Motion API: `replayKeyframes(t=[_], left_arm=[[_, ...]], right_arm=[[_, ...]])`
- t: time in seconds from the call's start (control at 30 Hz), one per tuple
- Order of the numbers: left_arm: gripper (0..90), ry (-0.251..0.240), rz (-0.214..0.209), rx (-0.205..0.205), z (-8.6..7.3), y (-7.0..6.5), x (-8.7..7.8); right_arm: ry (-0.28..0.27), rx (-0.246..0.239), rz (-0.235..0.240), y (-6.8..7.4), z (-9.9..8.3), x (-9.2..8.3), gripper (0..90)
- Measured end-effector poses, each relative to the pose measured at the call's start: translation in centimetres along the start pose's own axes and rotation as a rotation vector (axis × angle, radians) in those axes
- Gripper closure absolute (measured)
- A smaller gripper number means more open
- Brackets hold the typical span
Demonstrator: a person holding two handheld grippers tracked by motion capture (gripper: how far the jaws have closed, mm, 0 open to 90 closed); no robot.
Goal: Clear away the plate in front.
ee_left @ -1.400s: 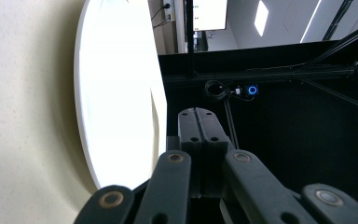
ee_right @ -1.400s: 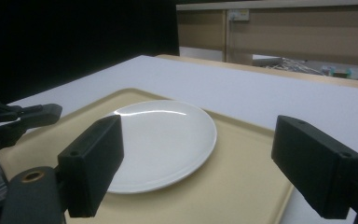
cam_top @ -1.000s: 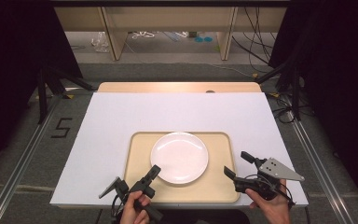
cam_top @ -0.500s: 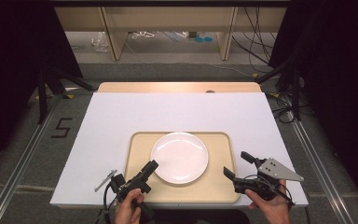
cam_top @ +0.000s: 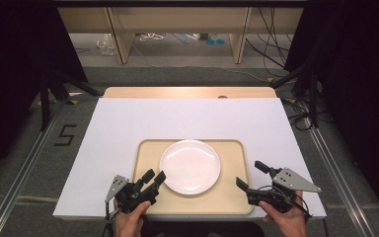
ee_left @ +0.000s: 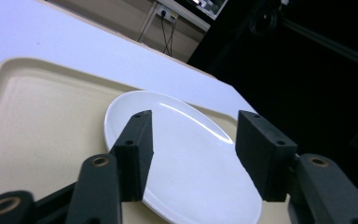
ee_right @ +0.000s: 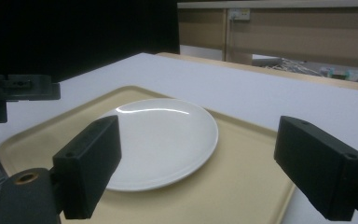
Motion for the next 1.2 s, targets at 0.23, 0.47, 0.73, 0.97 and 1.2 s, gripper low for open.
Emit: replayKeyframes(t=[0.23, 0.47, 0.73, 0.97, 1.2], left_arm=[[37.8, -0.036, -0.026, 0.113, 0.8, -0.1, -0.7], [30.1, -0.048, -0.042, 0.179, 1.4, 1.0, -1.3], [16.3, -0.066, 0.006, 0.239, 1.7, 1.4, -2.0], [15.6, -0.055, -0.001, 0.297, 1.9, 1.5, -2.4], [15.6, -0.063, -0.002, 0.303, 2.1, 1.7, -2.8]], right_arm=[[0.004, 0.015, -0.017, 0.2, 0.0, -0.2, 15.7], [0.009, -0.020, -0.028, 0.3, -0.1, -0.5, 15.6], [0.013, -0.019, -0.030, 0.7, -0.2, -0.9, 15.6], [0.012, -0.026, -0.036, 1.1, -0.4, -1.2, 15.6], [0.017, -0.028, -0.037, 1.6, -0.7, -1.7, 15.5]])
Point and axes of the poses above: each handheld gripper's, and its own axes: x roughly forward along the jaws, z roughly out of its top, y roughly to its left, the point moved 2 cm from there along x, roughly forward along the jaws, and after that the axes turned 13 degrees about z, right-handed, at the moved point
